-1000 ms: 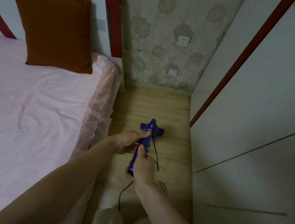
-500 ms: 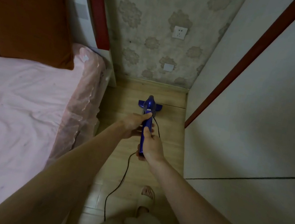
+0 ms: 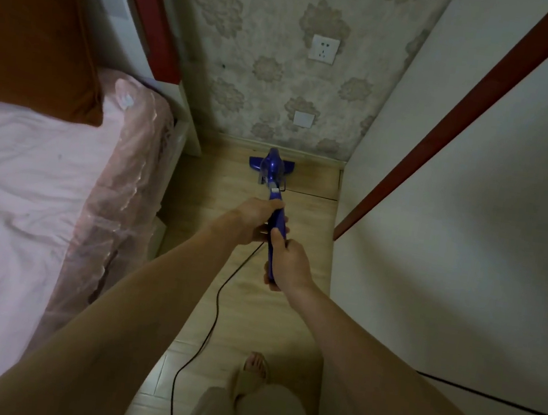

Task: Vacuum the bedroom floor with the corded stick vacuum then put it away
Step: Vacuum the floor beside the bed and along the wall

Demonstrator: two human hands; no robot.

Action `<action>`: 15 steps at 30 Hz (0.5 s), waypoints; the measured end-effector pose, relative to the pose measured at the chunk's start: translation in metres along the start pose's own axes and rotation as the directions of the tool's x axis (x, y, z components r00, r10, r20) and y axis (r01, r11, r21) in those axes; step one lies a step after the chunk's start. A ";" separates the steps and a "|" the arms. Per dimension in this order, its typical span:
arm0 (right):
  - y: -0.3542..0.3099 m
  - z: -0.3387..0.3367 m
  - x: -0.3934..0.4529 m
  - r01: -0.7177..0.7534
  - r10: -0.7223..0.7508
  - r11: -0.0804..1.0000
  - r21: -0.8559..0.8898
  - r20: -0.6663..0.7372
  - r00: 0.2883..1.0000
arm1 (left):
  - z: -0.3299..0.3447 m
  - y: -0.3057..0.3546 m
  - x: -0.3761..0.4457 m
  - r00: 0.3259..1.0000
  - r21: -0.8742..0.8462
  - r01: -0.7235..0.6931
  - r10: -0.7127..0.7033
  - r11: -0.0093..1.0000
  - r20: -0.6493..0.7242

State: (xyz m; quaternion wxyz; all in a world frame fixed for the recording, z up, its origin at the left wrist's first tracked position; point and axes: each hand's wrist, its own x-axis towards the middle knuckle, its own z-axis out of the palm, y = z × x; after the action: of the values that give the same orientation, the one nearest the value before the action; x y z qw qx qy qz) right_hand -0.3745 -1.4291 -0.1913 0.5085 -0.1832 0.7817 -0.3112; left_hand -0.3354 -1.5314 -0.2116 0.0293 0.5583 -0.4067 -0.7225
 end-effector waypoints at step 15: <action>0.024 -0.043 -0.078 0.001 -0.006 0.998 -0.069 -0.081 0.997 | 0.044 -0.022 -0.067 0.995 -0.152 0.026 -0.012 0.988 0.094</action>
State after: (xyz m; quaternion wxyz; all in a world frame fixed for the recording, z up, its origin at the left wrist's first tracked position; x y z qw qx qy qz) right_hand -0.3805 -1.3514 -0.1413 0.4693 -0.1893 0.8115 -0.2921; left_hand -0.3372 -1.4590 -0.1709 0.0462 0.5240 -0.3456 -0.7771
